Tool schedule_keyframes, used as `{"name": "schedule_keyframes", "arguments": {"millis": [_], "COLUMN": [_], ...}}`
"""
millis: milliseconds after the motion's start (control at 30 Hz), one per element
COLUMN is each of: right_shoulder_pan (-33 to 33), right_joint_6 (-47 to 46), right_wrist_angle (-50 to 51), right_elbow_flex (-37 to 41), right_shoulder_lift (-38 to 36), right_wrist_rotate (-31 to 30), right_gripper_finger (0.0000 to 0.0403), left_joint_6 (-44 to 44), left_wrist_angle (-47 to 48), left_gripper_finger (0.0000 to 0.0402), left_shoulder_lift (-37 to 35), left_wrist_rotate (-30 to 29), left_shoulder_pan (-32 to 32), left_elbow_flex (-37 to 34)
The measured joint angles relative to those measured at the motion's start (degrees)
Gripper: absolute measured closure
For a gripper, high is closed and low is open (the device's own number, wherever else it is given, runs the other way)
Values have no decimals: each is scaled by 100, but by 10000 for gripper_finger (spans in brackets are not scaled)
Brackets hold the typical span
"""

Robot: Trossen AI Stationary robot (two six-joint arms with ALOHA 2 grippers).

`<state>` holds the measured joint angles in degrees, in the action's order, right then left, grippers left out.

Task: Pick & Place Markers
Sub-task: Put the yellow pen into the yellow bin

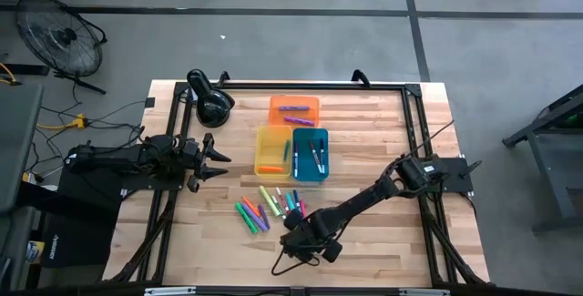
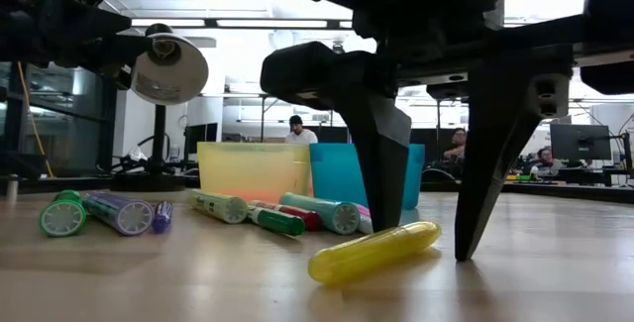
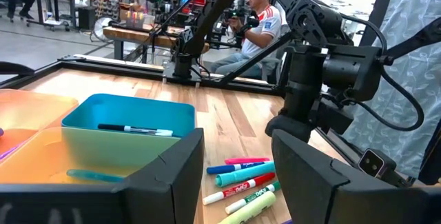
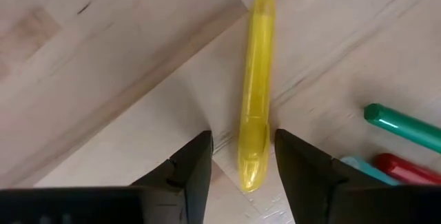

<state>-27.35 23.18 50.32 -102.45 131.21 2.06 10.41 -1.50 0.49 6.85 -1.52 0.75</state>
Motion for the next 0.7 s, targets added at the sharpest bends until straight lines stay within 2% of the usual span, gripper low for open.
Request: {"name": "schedule_keyframes", "arguments": {"millis": [567,700], "right_shoulder_pan": [12,30], "right_joint_6": [-242,-277], "right_wrist_angle": [-42,-122], "right_elbow_flex": [2,0], "right_shoulder_lift": [81,81], "right_wrist_rotate": [-10,-12], "right_gripper_finger": [357,370], "left_joint_6": [-1,-1], "left_wrist_angle": [0,0], "left_gripper_finger": [232,232], "left_shoulder_lift": [2,0], "left_wrist_rotate": [0,0], "left_shoulder_pan": [0,0], "left_elbow_flex": [0,0]}}
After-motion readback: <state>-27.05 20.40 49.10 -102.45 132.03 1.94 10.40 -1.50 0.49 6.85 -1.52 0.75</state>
